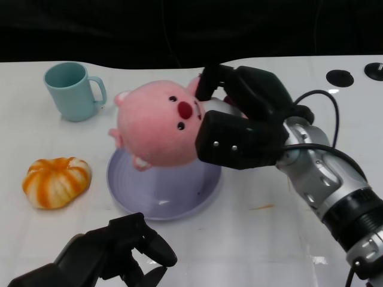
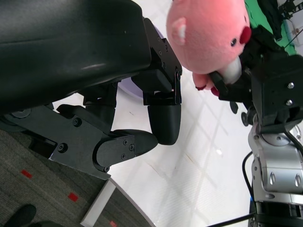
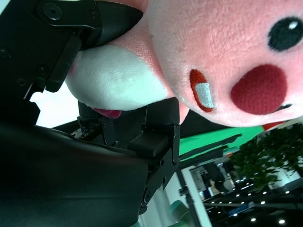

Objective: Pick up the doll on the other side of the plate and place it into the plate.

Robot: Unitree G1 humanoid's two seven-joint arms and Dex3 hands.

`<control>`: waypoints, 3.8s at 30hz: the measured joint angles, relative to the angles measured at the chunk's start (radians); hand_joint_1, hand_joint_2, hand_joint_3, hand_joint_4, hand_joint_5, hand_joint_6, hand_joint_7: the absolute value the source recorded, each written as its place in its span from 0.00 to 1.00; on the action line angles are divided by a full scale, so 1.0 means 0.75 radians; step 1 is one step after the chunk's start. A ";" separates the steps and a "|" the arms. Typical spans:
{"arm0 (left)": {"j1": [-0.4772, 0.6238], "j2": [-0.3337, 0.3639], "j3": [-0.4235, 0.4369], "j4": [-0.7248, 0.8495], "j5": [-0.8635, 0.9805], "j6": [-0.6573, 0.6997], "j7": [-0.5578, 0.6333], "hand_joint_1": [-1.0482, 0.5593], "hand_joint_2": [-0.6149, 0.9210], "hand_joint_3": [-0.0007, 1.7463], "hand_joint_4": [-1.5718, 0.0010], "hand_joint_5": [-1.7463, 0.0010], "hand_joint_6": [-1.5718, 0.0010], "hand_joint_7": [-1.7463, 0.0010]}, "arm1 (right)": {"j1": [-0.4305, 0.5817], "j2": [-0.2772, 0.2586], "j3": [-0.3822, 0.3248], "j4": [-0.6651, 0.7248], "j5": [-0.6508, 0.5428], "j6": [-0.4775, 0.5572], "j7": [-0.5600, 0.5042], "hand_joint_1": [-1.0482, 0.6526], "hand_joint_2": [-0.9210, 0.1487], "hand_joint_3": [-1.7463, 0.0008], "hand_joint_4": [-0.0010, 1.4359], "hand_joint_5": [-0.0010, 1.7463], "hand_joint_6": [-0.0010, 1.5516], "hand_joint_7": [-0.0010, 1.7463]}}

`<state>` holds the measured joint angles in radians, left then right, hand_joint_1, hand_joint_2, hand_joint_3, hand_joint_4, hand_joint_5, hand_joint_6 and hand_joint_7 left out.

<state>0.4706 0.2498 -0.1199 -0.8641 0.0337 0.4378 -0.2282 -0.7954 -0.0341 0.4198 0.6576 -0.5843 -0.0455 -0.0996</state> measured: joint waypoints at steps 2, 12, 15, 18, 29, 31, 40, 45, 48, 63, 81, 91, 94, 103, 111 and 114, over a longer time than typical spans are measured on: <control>-0.001 -0.001 -0.002 0.002 0.006 0.000 0.004 0.50 0.89 0.42 0.64 0.06 0.60 0.27 | -0.018 0.017 0.022 0.024 -0.016 -0.006 -0.001 0.50 0.57 0.21 0.70 1.00 0.51 1.00; 0.014 -0.001 -0.010 0.002 0.036 -0.018 0.005 0.51 0.87 0.45 0.64 0.08 0.61 0.28 | -0.023 0.091 0.046 0.058 -0.014 0.004 0.069 0.48 0.48 0.44 0.58 0.97 0.63 0.41; 0.017 -0.005 -0.013 -0.010 0.041 -0.017 0.005 0.50 0.86 0.46 0.64 0.08 0.61 0.28 | -0.011 0.089 0.068 0.023 -0.016 0.033 0.140 0.41 0.15 0.81 0.47 0.59 0.56 0.07; 0.019 -0.006 -0.026 -0.021 0.046 -0.017 0.005 0.50 0.86 0.46 0.64 0.08 0.61 0.28 | 0.023 0.083 0.094 -0.040 -0.021 0.052 0.208 0.31 0.02 0.93 0.30 0.29 0.39 0.01; 0.048 -0.022 -0.028 -0.069 0.045 0.013 0.006 0.51 0.84 0.49 0.64 0.07 0.60 0.28 | 0.110 0.012 0.151 -0.282 -0.079 0.187 0.396 0.25 0.00 0.93 0.20 0.19 0.28 0.00; 0.049 -0.022 -0.028 -0.071 0.046 0.012 0.006 0.50 0.84 0.49 0.64 0.07 0.60 0.28 | 0.122 -0.002 0.151 -0.316 -0.079 0.198 0.417 0.23 0.00 0.93 0.19 0.18 0.28 0.00; 0.041 -0.019 -0.029 -0.069 0.046 0.008 0.006 0.50 0.85 0.49 0.64 0.07 0.60 0.28 | 0.163 -0.122 0.100 -0.556 -0.053 0.205 0.509 0.21 0.00 0.90 0.20 0.22 0.28 0.01; 0.012 -0.018 -0.036 -0.057 0.048 0.006 0.006 0.50 0.85 0.49 0.64 0.07 0.59 0.28 | 0.285 -0.212 -0.002 -0.795 0.023 0.155 0.529 0.25 0.00 0.91 0.21 0.46 0.35 0.04; 0.006 -0.018 -0.040 -0.053 0.049 0.007 0.006 0.50 0.85 0.48 0.64 0.07 0.59 0.27 | 0.361 -0.259 -0.063 -0.921 0.097 0.144 0.584 0.27 0.00 0.92 0.24 0.48 0.37 0.05; -0.019 -0.024 -0.055 -0.043 0.050 0.030 0.010 0.50 0.87 0.46 0.65 0.07 0.59 0.28 | 0.810 -0.376 -0.280 -1.260 0.380 0.030 0.624 0.47 0.02 0.98 0.42 0.70 0.58 0.18; -0.012 -0.013 -0.024 -0.043 0.047 0.029 0.013 0.50 0.88 0.45 0.64 0.08 0.59 0.28 | 1.288 -0.489 -0.484 -1.580 0.575 0.085 0.699 0.67 0.61 0.17 0.63 1.00 0.53 0.76; 0.014 -0.004 0.012 -0.020 0.004 0.008 0.008 0.49 0.92 0.39 0.64 0.07 0.60 0.27 | 1.247 -0.468 -0.457 -1.460 0.556 0.081 0.664 0.65 0.63 0.15 0.60 1.00 0.53 0.80; 0.017 0.009 0.016 -0.013 0.003 -0.006 0.005 0.52 0.90 0.43 0.63 0.07 0.59 0.26 | 1.239 -0.468 -0.442 -1.441 0.547 0.080 0.662 0.64 0.62 0.16 0.60 1.00 0.52 0.82; 0.031 0.011 0.021 0.023 -0.008 -0.049 0.003 0.50 0.92 0.40 0.61 0.06 0.61 0.24 | 1.208 -0.481 -0.417 -1.397 0.507 0.082 0.667 0.63 0.61 0.17 0.63 1.00 0.52 0.83; 0.031 0.013 0.043 0.035 -0.016 -0.049 0.001 0.52 0.92 0.42 0.60 0.07 0.61 0.25 | 1.198 -0.485 -0.383 -1.396 0.494 0.116 0.689 0.62 0.62 0.16 0.66 1.00 0.55 0.81; 0.032 0.013 0.056 0.041 -0.020 -0.061 -0.003 0.51 0.92 0.42 0.61 0.07 0.61 0.26 | 1.198 -0.485 -0.378 -1.398 0.473 0.124 0.689 0.61 0.61 0.17 0.66 1.00 0.54 0.83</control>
<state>0.4947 0.2595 -0.0779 -0.8337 0.0188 0.3919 -0.2308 0.1029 -0.3981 0.1361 -0.3913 -0.2295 0.0479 0.4170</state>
